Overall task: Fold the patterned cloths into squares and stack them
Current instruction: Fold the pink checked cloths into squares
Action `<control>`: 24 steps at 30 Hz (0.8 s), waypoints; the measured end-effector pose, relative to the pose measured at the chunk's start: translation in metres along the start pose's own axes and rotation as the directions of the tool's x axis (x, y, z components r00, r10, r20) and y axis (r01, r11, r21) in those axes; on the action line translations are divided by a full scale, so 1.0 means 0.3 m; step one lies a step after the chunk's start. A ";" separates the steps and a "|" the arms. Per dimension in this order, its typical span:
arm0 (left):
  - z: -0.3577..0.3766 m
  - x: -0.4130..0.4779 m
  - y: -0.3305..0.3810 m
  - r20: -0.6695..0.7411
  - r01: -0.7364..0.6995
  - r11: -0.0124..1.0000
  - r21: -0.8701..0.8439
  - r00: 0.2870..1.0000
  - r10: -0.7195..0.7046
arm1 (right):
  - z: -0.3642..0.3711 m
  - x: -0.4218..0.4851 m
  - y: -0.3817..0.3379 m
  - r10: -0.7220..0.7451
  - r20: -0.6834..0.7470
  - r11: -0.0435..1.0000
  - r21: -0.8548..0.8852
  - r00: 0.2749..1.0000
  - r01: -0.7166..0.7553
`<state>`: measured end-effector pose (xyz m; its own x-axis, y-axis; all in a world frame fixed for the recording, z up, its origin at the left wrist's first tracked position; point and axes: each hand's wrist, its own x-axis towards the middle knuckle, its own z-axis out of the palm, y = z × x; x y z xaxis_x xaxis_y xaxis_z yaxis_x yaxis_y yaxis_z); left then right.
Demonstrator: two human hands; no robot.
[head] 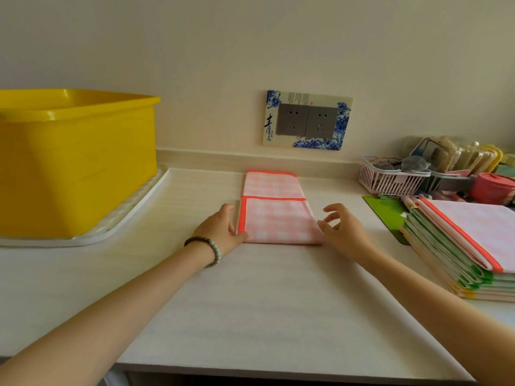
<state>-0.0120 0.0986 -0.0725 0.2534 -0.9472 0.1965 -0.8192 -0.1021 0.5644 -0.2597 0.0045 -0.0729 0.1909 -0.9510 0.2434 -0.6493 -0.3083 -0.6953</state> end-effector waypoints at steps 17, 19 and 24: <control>0.053 -0.104 0.031 0.433 -0.443 0.848 0.292 0.851 0.296 | 0.078 -0.203 -0.108 -0.245 0.587 0.795 -0.334 0.772 0.506; 0.049 -0.108 0.035 0.430 -0.447 0.845 0.292 0.851 0.302 | 0.073 -0.192 -0.103 -0.249 0.602 0.791 -0.326 0.759 0.518; 0.040 -0.112 0.032 0.445 -0.443 0.848 0.289 0.847 0.291 | 0.020 -0.171 -0.053 -0.236 0.630 0.779 -0.332 0.740 0.531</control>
<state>-0.0344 0.1258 -0.0833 -0.2524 -0.9673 -0.0257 -0.9562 0.2453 0.1598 -0.2548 0.0582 -0.0782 0.7584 -0.6467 -0.0816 -0.6489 -0.7372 -0.1883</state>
